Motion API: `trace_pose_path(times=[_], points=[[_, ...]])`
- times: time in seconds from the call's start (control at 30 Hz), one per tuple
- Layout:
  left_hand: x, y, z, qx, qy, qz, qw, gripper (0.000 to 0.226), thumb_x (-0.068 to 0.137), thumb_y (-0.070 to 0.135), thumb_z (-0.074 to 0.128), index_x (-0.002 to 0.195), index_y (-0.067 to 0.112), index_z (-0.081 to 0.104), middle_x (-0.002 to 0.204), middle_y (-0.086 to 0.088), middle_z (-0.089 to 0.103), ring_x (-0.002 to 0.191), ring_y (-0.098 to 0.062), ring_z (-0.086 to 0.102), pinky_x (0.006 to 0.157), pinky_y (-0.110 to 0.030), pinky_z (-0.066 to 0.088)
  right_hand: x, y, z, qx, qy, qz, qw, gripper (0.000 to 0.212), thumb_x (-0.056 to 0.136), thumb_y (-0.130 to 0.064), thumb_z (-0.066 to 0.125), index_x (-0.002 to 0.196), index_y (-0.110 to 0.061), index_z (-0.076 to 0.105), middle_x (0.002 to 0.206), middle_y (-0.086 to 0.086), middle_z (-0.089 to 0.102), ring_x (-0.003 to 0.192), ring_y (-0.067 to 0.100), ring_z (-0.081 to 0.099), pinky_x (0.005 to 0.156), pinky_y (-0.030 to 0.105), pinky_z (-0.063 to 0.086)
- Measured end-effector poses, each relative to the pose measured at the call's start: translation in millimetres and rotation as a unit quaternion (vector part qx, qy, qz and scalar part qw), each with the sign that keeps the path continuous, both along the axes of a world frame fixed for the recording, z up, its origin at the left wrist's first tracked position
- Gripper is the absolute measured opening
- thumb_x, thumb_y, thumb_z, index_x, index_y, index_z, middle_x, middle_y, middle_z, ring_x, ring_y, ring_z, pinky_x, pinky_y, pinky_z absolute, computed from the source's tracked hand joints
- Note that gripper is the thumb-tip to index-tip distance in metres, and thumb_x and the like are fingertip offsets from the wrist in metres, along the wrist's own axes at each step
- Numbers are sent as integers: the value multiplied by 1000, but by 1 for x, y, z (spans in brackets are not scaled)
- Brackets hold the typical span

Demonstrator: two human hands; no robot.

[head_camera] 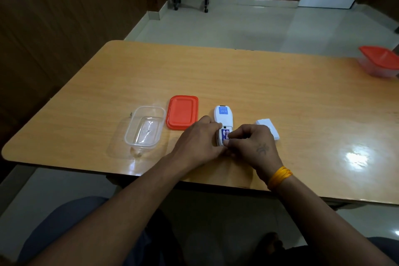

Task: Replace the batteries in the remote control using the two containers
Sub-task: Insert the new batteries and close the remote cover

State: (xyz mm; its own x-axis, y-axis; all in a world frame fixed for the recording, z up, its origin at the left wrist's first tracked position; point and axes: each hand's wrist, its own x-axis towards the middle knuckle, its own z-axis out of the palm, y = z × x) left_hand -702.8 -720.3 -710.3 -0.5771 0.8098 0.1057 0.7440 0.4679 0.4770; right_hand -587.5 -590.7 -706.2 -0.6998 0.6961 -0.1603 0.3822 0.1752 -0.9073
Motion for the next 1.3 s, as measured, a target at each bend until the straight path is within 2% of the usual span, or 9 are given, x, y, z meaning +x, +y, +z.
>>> trace_pose_path(times=[0.2, 0.33, 0.47, 0.67, 0.8, 0.9, 1.0, 1.2, 1.3], points=[[0, 1, 1, -10, -1, -2, 1000, 75, 87, 48, 79, 150, 14, 57, 140, -5, 58, 117, -23, 62, 94, -42, 56, -2, -1, 13, -195, -22, -8, 980, 11, 84, 3, 78, 89, 0, 69, 78, 21, 79, 61, 24, 76, 53, 28, 61], [2, 1, 2, -9, -9, 2, 1000, 74, 84, 51, 81, 145, 13, 61, 134, -6, 59, 112, -24, 64, 93, -43, 56, -13, 3, 13, -193, -36, -31, 980, 11, 87, 4, 73, 91, -2, 64, 65, 18, 76, 49, 23, 72, 43, 26, 56], [0, 2, 1, -11, -17, 5, 1000, 77, 83, 54, 81, 146, 15, 61, 133, -5, 59, 110, -22, 64, 92, -43, 57, -14, 4, 10, -168, -34, -23, 985, 11, 87, 2, 74, 89, -3, 65, 67, 19, 76, 48, 23, 71, 43, 26, 56], [-2, 5, 7, -45, -3, 8, 999, 78, 83, 55, 79, 148, 17, 58, 134, -4, 60, 114, -22, 62, 92, -42, 56, -5, 4, 0, -60, -6, -4, 998, 14, 89, -11, 79, 86, -2, 69, 78, 17, 78, 57, 23, 71, 55, 36, 62], [2, 12, 9, -15, 2, 82, 996, 58, 85, 59, 76, 127, 18, 69, 118, -3, 72, 103, -19, 69, 81, -41, 60, 2, 15, 4, 77, -3, -12, 997, 16, 90, -26, 77, 80, -14, 73, 71, 3, 74, 61, 22, 72, 61, 43, 64], [8, 21, 5, -40, 78, 151, 985, 64, 87, 76, 61, 111, 17, 64, 104, -3, 74, 92, -23, 72, 70, -39, 60, 9, 29, 9, 253, -18, -31, 967, 15, 88, -33, 78, 81, -20, 72, 70, -5, 69, 68, 16, 66, 59, 29, 50], [14, 32, 5, -90, 121, 165, 975, 77, 82, 90, 48, 103, 17, 60, 95, -3, 70, 84, -25, 71, 65, -32, 55, 17, 43, 5, 373, -50, -59, 924, 17, 89, -32, 76, 93, -16, 72, 85, 2, 70, 79, 26, 64, 64, 30, 40], [20, 50, 23, -163, 131, 161, 965, 63, 84, 78, 61, 103, 17, 65, 102, -5, 69, 93, -27, 70, 66, -30, 39, 23, 54, -17, 369, -110, -94, 918, 50, 86, -48, 77, 117, -12, 60, 111, 13, 60, 94, 39, 64, 68, 36, 43], [21, 55, 25, -164, 114, 161, 967, 45, 84, 58, 67, 98, 16, 63, 101, -5, 70, 81, -27, 60, 63, -30, 36, 23, 57, -22, 348, -146, -89, 922, 58, 87, -53, 75, 122, -10, 57, 117, 14, 56, 99, 40, 64, 70, 37, 42]])
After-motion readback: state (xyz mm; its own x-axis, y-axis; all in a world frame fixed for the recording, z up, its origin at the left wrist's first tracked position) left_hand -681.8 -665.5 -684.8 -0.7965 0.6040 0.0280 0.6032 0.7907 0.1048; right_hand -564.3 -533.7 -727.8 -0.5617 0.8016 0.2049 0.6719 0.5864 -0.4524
